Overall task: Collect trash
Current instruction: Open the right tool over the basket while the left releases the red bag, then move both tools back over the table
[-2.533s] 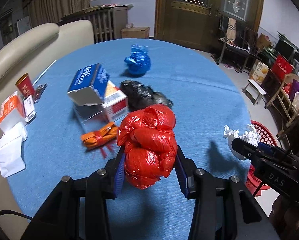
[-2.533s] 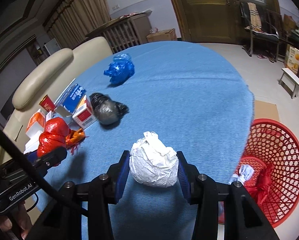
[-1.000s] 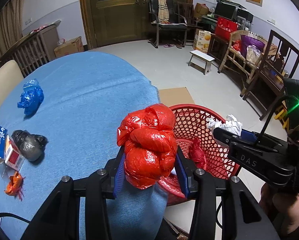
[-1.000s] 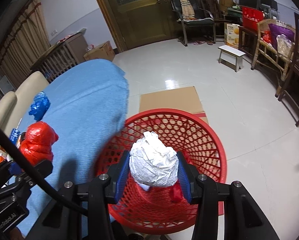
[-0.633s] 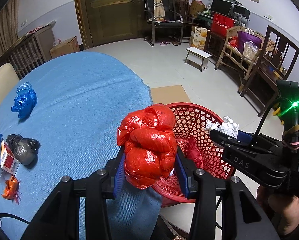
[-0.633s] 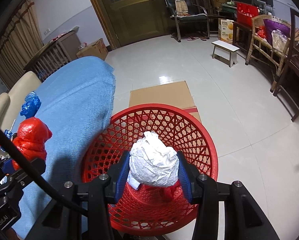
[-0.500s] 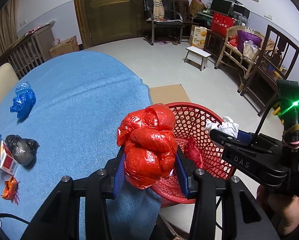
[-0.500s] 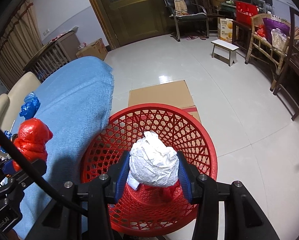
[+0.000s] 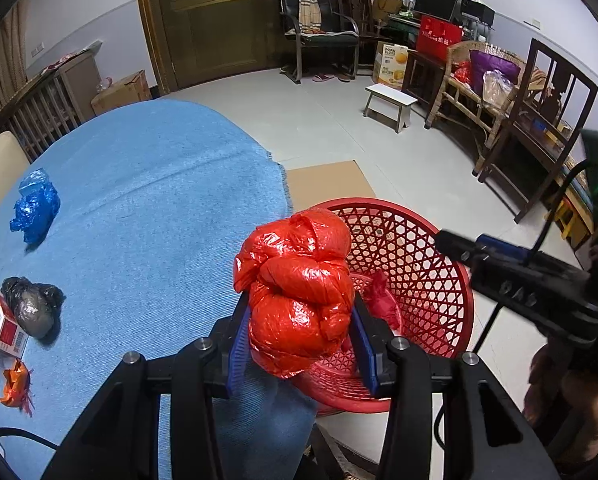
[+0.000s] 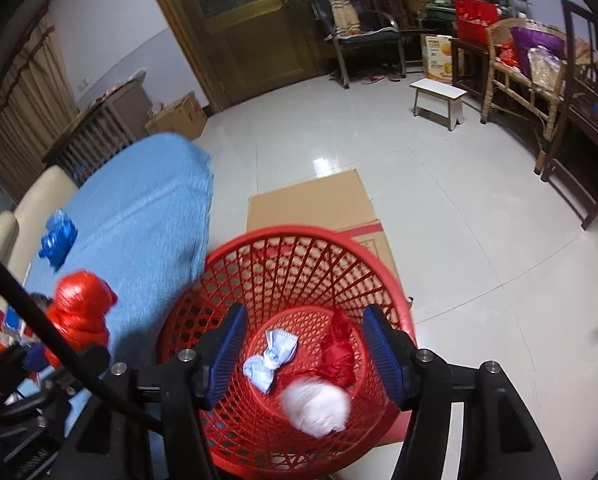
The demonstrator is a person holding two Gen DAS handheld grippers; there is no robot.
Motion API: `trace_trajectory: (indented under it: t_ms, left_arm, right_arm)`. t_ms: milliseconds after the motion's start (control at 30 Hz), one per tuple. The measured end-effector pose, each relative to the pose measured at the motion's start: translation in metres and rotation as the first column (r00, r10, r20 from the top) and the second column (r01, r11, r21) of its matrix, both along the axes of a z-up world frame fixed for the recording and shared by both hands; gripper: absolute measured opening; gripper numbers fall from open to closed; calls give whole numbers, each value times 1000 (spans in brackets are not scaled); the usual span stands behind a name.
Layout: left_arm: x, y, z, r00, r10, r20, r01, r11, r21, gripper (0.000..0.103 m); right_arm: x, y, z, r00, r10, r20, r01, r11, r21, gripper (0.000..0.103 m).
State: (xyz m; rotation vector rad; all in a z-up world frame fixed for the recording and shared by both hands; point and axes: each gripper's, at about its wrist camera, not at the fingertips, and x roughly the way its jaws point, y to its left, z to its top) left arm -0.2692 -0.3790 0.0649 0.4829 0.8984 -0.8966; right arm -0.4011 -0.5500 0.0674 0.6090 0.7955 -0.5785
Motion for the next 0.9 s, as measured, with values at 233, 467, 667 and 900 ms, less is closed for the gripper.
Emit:
trace_trajectory:
  t_ms: [233,467,667,900]
  left_arm:
    - [-11,-22,-5,998,-51,-23,51,999,5,47]
    - [-9,-33,-5,989,-93,-118,91,996,-25,76]
    - [1,-21,1,992,-66,-110,63,997,-34,77]
    - [26,24,15,992,36,-118,-45,996,-76,77]
  right_arm:
    - [-23,-18,8,997,-63,51,63,998,19,64]
    - [-39,-29,7,993,-100,67,97,994,42,64]
    - [-37,-27,8,993,-97,71,94,995,41,64]
    - [-25,-12,12,996,-60,72,58,998,38,64]
